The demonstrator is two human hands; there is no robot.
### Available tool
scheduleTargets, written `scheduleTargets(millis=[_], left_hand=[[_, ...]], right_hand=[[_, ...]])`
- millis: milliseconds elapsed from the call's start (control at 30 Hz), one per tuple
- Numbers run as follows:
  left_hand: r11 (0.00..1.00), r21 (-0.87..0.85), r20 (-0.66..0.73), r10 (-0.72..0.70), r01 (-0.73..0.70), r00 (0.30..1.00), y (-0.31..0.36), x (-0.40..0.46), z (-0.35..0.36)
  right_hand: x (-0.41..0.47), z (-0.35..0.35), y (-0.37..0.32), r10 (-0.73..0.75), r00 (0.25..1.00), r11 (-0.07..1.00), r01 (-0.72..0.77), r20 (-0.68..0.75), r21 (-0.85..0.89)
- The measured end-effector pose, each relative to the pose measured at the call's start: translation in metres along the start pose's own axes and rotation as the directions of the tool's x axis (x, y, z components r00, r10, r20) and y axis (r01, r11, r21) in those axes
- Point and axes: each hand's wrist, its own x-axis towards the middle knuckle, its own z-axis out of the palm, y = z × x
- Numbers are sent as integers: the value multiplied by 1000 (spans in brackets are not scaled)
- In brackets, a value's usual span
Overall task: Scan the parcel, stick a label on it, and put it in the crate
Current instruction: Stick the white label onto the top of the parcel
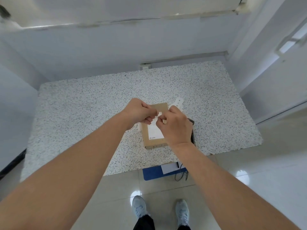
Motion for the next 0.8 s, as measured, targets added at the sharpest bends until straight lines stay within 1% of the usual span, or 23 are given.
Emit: scheduleTargets(millis=[67,133,200,267,367,467,533,600,800], left_hand=[[1000,28,1,5,-5,1000,0,0,2],[997,73,-16,25,-24,1000,-2,2,1],[990,132,-37,54,-49,998,-6,4,-3],[982,175,-36,72,-65,997,-11,4,-9],[979,177,4,100,-99,995,-15,2,-17],[974,182,30,129,-132,991,-17,-2,-22],[971,190,35,142,-146,989,-18,-4,-25],[969,191,33,151,-155,988,-18,-7,-28],[959,224,27,174,-175,984,-20,-10,-36]], right_hand=[[-2,1,6,-5,1000,999,4,9,36],[-4,0,11,6,998,990,-14,63,138],[-5,0,19,60,990,963,-91,124,254],[-5,0,26,180,972,921,-220,150,321],[-4,3,33,385,892,823,-449,238,349],[-3,10,29,484,799,716,-596,357,364],[-1,12,24,506,764,655,-642,400,399],[0,14,18,506,748,617,-662,429,425],[4,17,8,504,760,626,-649,412,432]])
